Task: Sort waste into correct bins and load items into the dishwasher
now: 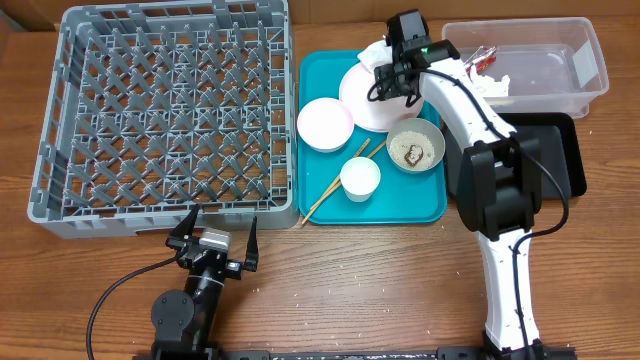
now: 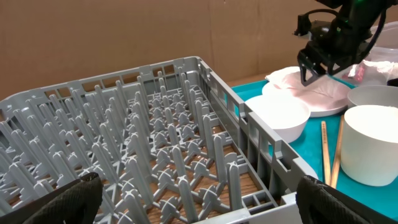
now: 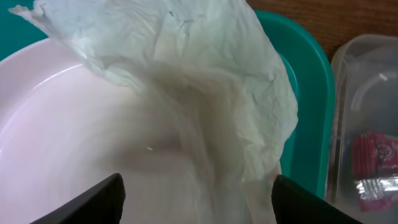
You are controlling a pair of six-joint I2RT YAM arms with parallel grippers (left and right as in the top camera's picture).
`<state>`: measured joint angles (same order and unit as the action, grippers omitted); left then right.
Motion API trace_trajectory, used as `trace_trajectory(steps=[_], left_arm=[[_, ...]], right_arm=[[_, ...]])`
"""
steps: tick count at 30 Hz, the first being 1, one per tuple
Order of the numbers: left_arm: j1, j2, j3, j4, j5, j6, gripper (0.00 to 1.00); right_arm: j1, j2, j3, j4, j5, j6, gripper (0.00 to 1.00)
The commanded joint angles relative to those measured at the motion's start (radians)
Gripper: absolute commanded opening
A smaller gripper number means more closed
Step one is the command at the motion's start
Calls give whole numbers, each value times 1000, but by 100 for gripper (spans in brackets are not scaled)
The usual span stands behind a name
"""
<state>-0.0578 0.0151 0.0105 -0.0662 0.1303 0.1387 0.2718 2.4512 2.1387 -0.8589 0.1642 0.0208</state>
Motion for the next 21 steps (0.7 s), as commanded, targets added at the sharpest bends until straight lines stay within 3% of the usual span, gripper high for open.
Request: trace_trajectory(steps=[1, 6, 8, 11, 12, 21], left_arm=[[6, -9, -6, 0, -7, 11, 100], [6, -9, -6, 0, -7, 11, 100], [6, -9, -6, 0, -7, 11, 100], [6, -9, -6, 0, -7, 11, 100], [6, -9, -6, 0, -7, 11, 100], [6, -9, -6, 0, -7, 11, 100]], right_arm=[[3, 29, 7, -10, 14, -6, 68], [3, 31, 7, -27, -11, 5, 54], [3, 31, 7, -27, -22, 5, 43], [3, 31, 7, -27, -38, 10, 9], [3, 29, 9, -30, -38, 13, 4], [-2, -106, 196, -193, -76, 145, 4]])
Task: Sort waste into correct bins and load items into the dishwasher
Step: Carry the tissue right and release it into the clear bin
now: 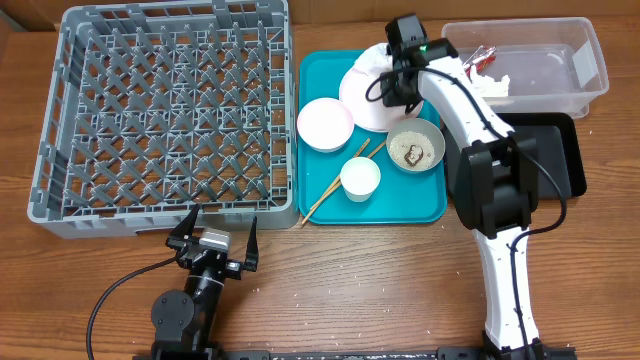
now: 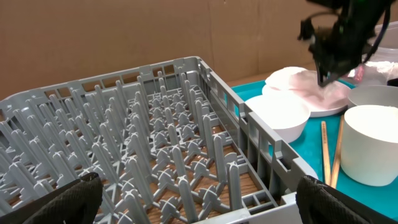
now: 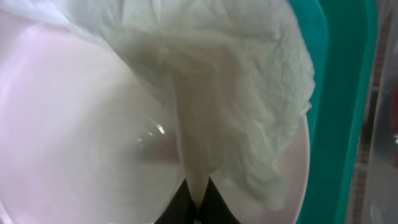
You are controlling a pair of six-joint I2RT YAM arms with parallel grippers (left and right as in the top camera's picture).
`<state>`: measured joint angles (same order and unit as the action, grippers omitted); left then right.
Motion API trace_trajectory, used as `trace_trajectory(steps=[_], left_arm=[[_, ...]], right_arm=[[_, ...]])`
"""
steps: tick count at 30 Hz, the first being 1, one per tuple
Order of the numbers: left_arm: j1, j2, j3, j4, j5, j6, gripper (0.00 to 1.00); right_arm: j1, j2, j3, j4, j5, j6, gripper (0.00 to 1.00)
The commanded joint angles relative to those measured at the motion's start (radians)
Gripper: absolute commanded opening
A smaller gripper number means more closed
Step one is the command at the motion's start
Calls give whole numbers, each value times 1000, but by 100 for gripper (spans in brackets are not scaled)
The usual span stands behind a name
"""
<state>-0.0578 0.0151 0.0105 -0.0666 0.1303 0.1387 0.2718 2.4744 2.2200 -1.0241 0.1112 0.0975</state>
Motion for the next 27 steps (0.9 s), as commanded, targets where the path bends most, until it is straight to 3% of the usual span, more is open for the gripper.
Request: trace_trajectory(steps=[1, 6, 13, 18, 19, 20, 23, 24, 27], left_arm=[[6, -9, -6, 0, -7, 11, 100], [6, -9, -6, 1, -7, 11, 100], [6, -9, -6, 0, -7, 11, 100], [6, -9, -6, 1, -7, 11, 100], [6, -9, -6, 0, -7, 11, 100], [6, -9, -6, 0, -7, 11, 100], [6, -9, -6, 1, -7, 11, 100], [6, -9, -6, 0, -7, 11, 100], [6, -9, -6, 0, -7, 11, 100]], right_arm=[[-6, -153, 145, -49, -23, 88, 4], [-68, -254, 184, -99, 69, 246, 4], [-206, -240, 140, -151, 135, 483, 4], [-271, -239, 46, -96, 132, 539, 4], [-277, -239, 27, -80, 132, 539, 11], [-281, -239, 9, -64, 132, 539, 25], [-286, -239, -10, -37, 130, 521, 93], [-286, -243, -8, -35, 121, 500, 99], [-284, -270, 18, -45, 41, 418, 100]])
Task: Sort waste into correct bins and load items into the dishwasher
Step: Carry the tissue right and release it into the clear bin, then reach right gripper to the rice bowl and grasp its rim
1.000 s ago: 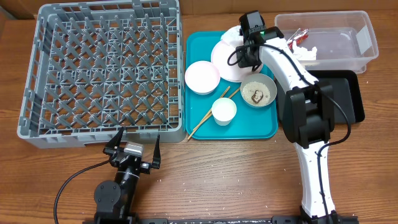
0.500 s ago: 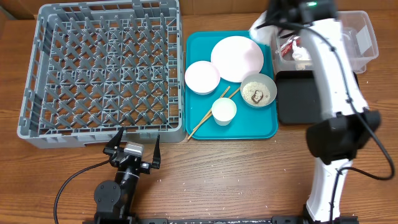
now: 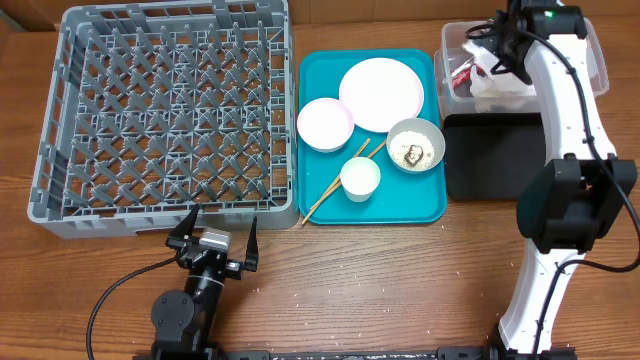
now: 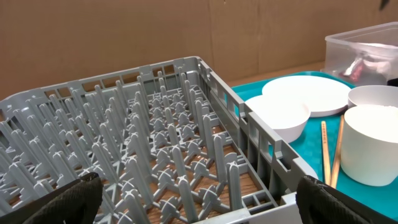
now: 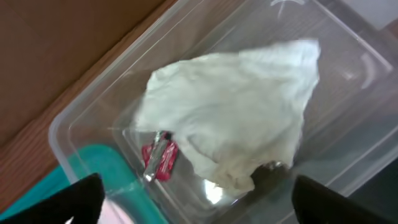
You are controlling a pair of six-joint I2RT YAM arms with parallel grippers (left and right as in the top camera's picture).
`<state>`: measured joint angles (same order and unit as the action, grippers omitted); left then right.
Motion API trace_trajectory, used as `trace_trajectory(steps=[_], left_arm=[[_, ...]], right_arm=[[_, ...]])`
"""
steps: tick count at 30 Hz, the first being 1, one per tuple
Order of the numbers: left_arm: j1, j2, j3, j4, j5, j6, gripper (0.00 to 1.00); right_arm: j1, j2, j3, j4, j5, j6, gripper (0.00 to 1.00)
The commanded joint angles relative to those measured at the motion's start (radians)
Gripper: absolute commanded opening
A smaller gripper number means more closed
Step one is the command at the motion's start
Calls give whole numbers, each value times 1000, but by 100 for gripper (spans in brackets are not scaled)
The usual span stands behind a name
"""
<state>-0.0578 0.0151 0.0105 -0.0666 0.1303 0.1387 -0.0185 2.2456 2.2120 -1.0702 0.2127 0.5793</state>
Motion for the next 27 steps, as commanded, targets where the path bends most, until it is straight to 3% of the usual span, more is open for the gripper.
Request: trace_trajectory(steps=[1, 12, 19, 24, 27], left_arm=[[6, -9, -6, 0, -7, 11, 100], [6, -9, -6, 1, -7, 11, 100], [6, -9, -6, 1, -7, 11, 100], [6, -9, -6, 0, -7, 11, 100], [6, -9, -6, 0, -7, 11, 100]], right_arm=[[9, -62, 36, -10, -90, -80, 100], [141, -352, 63, -228, -278, -146, 100], [317, -340, 0, -380, -285, -138, 97], [412, -303, -117, -355, -282, -130, 95], [443, -283, -216, -286, -281, -126, 86]])
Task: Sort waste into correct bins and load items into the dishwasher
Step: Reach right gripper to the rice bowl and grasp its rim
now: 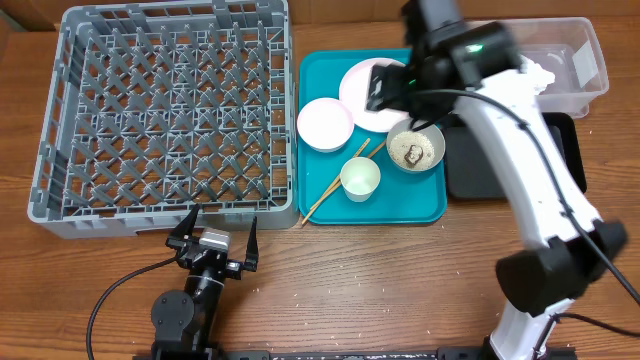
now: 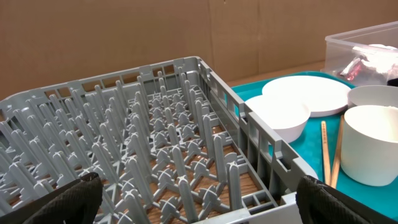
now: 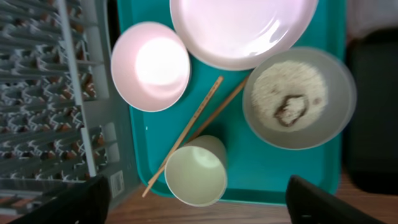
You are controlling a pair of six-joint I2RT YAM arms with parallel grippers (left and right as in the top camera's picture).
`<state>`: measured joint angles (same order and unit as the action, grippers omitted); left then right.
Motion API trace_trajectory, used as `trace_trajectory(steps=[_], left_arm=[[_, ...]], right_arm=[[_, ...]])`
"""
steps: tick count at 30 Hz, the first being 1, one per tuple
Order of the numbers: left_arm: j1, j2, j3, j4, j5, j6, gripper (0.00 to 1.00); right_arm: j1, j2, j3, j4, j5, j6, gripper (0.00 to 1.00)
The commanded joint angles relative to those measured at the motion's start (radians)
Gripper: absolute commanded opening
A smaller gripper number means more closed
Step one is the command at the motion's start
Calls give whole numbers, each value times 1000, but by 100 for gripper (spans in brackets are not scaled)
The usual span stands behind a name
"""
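A teal tray (image 1: 420,205) holds a white plate (image 3: 242,25), a pink bowl (image 3: 150,66), a grey bowl (image 3: 298,96) with food scraps, a pale cup (image 3: 194,171) and wooden chopsticks (image 3: 186,134). My right gripper (image 1: 393,88) hangs open and empty high above the tray, partly covering the plate in the overhead view. A white napkin (image 1: 535,72) lies in the clear bin (image 1: 575,55) at the back right. The grey dish rack (image 1: 170,110) stands on the left with nothing in it. My left gripper (image 1: 213,240) rests open at the rack's near edge.
A black tray (image 1: 560,160) lies right of the teal tray, below the clear bin. A red wrapper (image 2: 354,65) sits in the clear bin beside the napkin. Bare wooden table (image 1: 400,290) runs along the front.
My right gripper has moved from over the clear bin to above the teal tray, still open. The napkin stays in the bin. The left arm has not moved.
My right gripper stood open around the napkin on the white plate, then shut on it. Later it was open over the clear bin with the napkin lying inside. Now it hangs open over the tray's dishes, and the plate is bare.
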<state>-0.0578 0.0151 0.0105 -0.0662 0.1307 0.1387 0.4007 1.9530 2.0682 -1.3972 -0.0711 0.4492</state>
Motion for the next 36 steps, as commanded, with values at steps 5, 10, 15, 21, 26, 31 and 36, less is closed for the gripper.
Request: trace_trajectory(steps=[5, 10, 15, 21, 26, 31, 36], left_arm=[[6, -9, -6, 0, -7, 11, 100], [6, -9, -6, 0, -7, 11, 100], [6, -9, -6, 0, -7, 11, 100], [6, -9, -6, 0, -7, 11, 100], [6, -9, -6, 0, -7, 11, 100], [6, -9, -6, 0, -7, 11, 100], [6, -9, -6, 0, -8, 11, 100]], right_arm=[[24, 29, -214, 184, 85, 18, 67], [14, 67, -280, 288, 135, 18, 52], [14, 144, -315, 359, 165, 18, 47], [14, 206, -315, 363, 187, 18, 41], [14, 222, -322, 367, 211, 18, 33], [14, 223, -350, 370, 212, 18, 25], [14, 223, -367, 363, 212, 18, 20]])
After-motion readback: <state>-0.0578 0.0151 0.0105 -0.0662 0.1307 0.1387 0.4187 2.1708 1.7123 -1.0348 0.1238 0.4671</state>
